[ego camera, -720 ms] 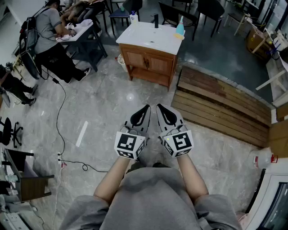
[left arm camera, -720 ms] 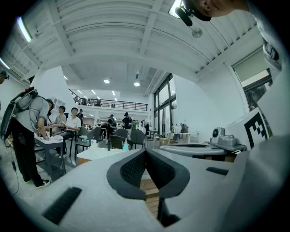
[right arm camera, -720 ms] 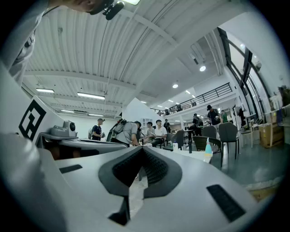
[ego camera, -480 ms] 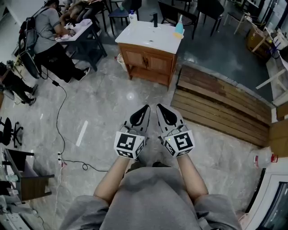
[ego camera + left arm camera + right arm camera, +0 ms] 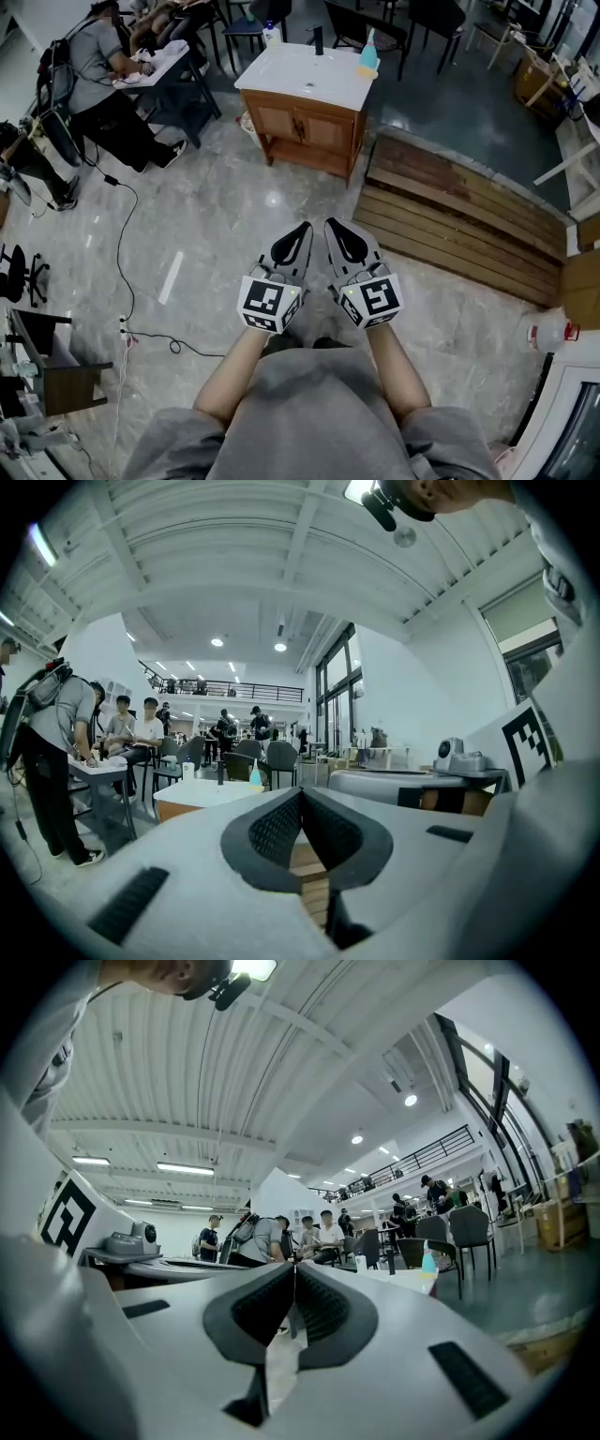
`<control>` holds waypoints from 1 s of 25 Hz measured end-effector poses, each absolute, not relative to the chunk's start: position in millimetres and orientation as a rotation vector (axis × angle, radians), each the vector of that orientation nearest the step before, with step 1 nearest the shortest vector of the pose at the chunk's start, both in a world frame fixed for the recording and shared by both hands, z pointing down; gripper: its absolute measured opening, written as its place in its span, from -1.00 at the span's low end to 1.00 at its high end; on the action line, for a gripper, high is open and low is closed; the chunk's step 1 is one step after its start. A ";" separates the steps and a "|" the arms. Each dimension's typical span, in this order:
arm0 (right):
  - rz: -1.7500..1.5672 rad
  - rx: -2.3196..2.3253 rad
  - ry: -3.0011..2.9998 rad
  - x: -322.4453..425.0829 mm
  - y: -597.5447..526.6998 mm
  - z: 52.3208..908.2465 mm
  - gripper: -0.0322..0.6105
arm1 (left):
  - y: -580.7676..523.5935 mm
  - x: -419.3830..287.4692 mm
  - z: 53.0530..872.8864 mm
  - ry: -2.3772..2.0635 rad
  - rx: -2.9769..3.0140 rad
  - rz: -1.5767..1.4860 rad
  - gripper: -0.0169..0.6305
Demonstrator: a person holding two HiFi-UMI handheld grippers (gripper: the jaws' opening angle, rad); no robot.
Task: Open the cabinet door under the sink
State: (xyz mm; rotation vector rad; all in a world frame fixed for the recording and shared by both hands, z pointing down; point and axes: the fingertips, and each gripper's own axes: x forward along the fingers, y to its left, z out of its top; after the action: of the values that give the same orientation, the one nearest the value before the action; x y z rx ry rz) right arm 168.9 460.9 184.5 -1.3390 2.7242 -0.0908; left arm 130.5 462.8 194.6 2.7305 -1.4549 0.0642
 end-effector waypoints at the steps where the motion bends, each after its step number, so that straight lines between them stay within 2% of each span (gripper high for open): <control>1: -0.102 -1.339 2.720 171.2 458.7 185.4 -0.87 | 462.0 132.4 195.6 -1.454 2.731 0.072 -0.92; 13: -0.192 -1.298 2.755 153.6 433.9 206.8 -0.86 | 434.8 116.0 213.5 -1.480 2.674 0.120 -0.92; 25: -0.228 -1.352 2.756 130.8 341.8 222.7 -0.86 | 341.1 92.5 226.3 -1.435 2.671 0.102 -0.92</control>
State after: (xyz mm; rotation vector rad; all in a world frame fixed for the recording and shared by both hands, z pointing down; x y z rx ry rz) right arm 130.8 341.8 222.7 -1.3519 2.7565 -0.2281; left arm 92.5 341.1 226.3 2.6707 -1.4348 0.1023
